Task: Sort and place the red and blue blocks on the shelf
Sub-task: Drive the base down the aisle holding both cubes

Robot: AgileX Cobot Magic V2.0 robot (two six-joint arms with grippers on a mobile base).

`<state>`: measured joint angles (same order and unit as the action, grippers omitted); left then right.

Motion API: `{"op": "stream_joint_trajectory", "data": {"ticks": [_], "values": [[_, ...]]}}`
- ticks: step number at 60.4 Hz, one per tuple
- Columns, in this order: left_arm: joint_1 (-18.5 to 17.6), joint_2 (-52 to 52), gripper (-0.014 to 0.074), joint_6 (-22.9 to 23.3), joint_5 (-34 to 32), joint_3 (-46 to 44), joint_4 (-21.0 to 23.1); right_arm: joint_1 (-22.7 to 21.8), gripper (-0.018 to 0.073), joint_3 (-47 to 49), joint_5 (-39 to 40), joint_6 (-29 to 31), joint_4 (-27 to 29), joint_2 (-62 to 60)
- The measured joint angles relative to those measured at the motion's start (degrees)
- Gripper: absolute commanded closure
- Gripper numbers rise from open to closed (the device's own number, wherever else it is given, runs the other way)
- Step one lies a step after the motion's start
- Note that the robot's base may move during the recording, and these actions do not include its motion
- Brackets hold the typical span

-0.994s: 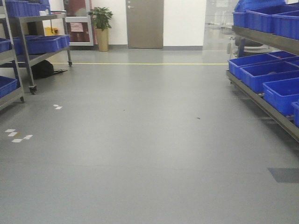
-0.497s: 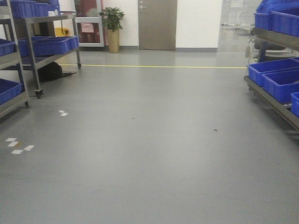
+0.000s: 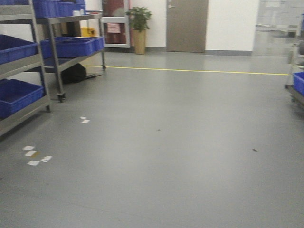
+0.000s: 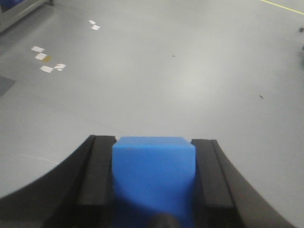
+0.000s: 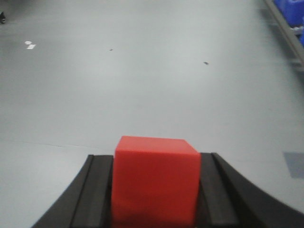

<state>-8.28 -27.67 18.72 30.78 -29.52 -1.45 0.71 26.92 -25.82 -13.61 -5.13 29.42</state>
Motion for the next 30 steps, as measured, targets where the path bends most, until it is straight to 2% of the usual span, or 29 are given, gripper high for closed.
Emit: {"op": "stream_joint_trajectory", "data": {"ticks": [30], "values": [[0.0,0.0,0.047,0.0,0.0,0.0,0.0,0.0,0.0501,0.0,-0.2,0.0,0.0,0.0]]}}
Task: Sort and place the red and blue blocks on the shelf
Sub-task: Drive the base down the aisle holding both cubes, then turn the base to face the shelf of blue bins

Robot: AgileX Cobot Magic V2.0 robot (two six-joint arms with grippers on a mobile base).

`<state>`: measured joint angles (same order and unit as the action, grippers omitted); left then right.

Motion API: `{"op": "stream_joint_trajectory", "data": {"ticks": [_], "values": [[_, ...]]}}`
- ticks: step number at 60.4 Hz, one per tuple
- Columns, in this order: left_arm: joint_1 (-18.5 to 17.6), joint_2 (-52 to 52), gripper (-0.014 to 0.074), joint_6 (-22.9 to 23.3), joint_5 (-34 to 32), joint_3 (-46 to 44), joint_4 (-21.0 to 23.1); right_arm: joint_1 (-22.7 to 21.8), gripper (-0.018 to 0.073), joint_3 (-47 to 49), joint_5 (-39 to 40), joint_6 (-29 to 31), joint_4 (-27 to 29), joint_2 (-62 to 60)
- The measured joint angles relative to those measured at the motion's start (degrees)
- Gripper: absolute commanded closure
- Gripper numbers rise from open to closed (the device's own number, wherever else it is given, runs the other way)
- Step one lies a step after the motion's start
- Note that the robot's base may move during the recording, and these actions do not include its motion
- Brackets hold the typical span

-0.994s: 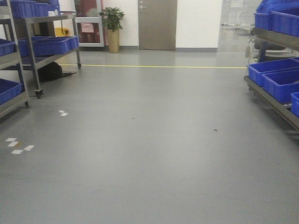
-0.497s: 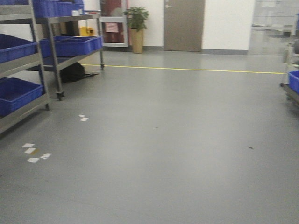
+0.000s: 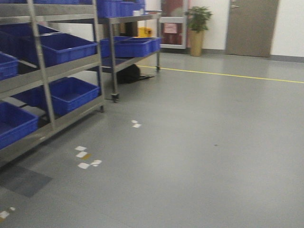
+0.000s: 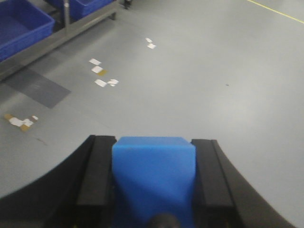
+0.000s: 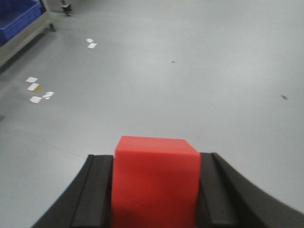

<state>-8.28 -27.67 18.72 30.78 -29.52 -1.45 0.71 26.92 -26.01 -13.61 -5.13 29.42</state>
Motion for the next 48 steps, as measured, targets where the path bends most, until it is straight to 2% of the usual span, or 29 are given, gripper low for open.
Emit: {"op": "stream_joint_trajectory", "data": {"ticks": [48], "values": [[0.0,0.0,0.047,0.0,0.0,0.1,0.0,0.0,0.0501,0.0,-0.3,0.0,0.0,0.0]]}}
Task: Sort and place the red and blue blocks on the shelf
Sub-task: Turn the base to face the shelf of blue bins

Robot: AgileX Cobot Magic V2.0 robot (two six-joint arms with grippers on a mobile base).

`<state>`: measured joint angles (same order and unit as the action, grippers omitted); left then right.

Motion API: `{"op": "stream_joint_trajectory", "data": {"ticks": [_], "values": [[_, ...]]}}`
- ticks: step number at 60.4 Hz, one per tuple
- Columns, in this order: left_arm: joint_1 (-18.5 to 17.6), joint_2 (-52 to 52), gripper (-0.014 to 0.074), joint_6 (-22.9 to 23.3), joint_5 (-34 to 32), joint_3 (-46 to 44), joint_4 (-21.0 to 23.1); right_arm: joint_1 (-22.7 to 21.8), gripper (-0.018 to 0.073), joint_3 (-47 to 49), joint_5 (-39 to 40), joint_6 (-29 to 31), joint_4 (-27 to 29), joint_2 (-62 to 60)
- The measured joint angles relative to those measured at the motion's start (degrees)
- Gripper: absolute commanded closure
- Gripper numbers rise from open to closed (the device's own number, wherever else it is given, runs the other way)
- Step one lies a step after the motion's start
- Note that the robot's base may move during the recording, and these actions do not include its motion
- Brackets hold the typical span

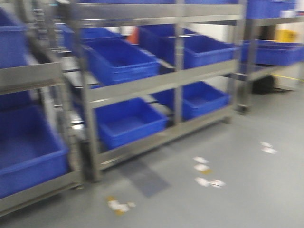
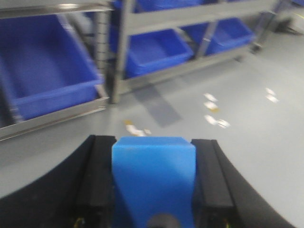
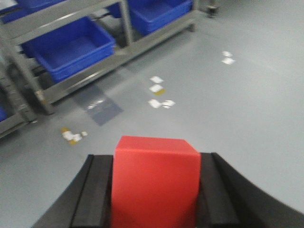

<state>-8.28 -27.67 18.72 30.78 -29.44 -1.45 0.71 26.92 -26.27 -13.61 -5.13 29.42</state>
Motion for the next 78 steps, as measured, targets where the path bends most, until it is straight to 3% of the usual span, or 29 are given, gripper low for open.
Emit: {"op": "stream_joint_trajectory", "data": {"ticks": [78], "values": [[0.0,0.0,0.047,0.0,0.0,0.0,0.0,0.0,0.0501,0.0,-0.1,0.0,0.0,0.0]]}}
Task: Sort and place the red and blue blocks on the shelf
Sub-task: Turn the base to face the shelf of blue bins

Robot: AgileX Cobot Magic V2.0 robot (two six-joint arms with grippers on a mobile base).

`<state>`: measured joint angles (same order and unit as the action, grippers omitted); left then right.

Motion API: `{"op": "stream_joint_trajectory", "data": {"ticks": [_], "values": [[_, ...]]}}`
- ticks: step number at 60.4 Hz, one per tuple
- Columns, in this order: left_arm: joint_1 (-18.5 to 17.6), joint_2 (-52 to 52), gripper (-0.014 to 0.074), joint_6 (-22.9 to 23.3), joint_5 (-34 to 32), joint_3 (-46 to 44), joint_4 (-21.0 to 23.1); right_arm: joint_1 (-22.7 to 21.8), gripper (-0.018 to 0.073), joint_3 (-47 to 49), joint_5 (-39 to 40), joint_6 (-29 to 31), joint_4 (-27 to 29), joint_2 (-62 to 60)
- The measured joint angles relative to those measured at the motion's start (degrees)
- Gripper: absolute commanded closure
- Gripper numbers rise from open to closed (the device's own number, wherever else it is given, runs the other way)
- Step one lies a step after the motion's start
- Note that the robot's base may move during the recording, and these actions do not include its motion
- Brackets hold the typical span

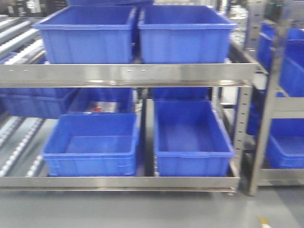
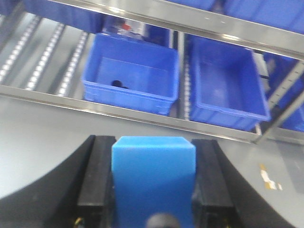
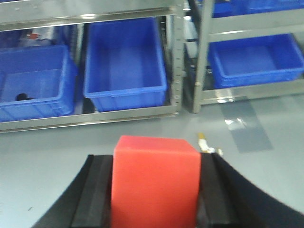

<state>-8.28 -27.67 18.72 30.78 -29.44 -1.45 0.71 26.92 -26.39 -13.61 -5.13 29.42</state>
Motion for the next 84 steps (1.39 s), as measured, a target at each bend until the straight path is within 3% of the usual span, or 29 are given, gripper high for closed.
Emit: {"op": "stream_joint_trajectory", "data": {"ticks": [84], "values": [[0.0,0.0,0.047,0.0,0.0,0.0,0.0,0.0,0.0501,0.0,-0.5,0.0,0.0,0.0]]}}
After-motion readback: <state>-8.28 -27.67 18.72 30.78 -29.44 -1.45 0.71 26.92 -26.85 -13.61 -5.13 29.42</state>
